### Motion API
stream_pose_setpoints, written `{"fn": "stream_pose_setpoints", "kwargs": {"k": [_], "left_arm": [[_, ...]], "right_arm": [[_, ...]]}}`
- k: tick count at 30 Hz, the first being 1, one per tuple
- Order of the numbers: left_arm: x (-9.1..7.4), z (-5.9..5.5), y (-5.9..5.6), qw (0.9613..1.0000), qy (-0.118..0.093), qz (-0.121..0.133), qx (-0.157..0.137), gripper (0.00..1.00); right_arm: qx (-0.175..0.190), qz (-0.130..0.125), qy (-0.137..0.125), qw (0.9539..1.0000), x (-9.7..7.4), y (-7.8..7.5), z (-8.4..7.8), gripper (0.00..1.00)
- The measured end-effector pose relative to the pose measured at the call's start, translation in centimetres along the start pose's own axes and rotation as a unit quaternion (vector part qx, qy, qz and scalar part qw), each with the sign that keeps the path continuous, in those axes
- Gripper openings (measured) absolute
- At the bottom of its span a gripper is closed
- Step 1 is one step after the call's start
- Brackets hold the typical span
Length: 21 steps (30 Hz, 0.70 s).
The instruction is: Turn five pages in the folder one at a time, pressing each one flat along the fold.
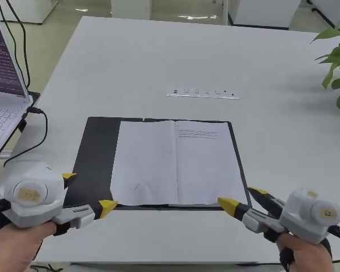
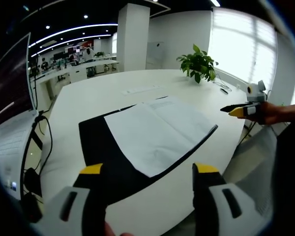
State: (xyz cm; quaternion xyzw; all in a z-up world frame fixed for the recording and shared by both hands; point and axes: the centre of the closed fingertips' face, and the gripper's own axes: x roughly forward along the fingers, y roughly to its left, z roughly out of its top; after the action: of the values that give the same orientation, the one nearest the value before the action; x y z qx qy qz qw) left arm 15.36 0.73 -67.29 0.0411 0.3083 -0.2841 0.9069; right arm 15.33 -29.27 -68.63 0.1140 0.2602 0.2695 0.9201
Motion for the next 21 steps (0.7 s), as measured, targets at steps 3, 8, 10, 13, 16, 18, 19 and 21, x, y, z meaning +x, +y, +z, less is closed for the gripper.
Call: {"fn": "stream_pose_setpoints", "kwargs": {"k": [3, 8, 10, 13, 16, 18, 19, 21], "left_arm": [[0.2, -0.2, -0.4, 1.0000, 0.007, -0.005, 0.001, 0.73], [0.5, 0.2, -0.7, 0.9999, 0.006, -0.009, 0.001, 0.73], [0.6, 0.5, -0.7, 0.9999, 0.006, -0.009, 0.002, 0.73], [0.9, 0.9, -0.9, 0.9999, 0.007, -0.006, 0.004, 0.73], [1.0, 1.0, -0.6, 1.0000, 0.006, -0.007, -0.004, 0.73], [1.2, 1.3, -1.1, 0.9999, 0.006, -0.008, -0.005, 0.73], [1.3, 1.4, -1.4, 0.9999, 0.006, -0.010, -0.002, 0.73], [1.4, 1.6, -1.7, 0.9999, 0.006, -0.012, -0.002, 0.73]], "right_arm": [[0.009, 0.001, -0.005, 0.9999, -0.1, 0.0, 0.0, 0.68], [0.015, -0.002, -0.003, 0.9999, -0.2, -0.3, -0.2, 0.69], [0.016, -0.001, -0.002, 0.9999, -0.3, -0.3, -0.2, 0.69], [0.018, -0.003, -0.001, 0.9998, -0.3, -0.6, -0.3, 0.70], [0.024, -0.003, -0.004, 0.9997, -0.4, -0.8, -0.3, 0.71], [0.023, -0.003, -0.001, 0.9997, -0.5, -0.8, -0.3, 0.71], [0.022, -0.003, -0.001, 0.9997, -0.5, -0.8, -0.3, 0.71], [0.024, -0.004, -0.001, 0.9997, -0.6, -1.0, -0.3, 0.72]]}}
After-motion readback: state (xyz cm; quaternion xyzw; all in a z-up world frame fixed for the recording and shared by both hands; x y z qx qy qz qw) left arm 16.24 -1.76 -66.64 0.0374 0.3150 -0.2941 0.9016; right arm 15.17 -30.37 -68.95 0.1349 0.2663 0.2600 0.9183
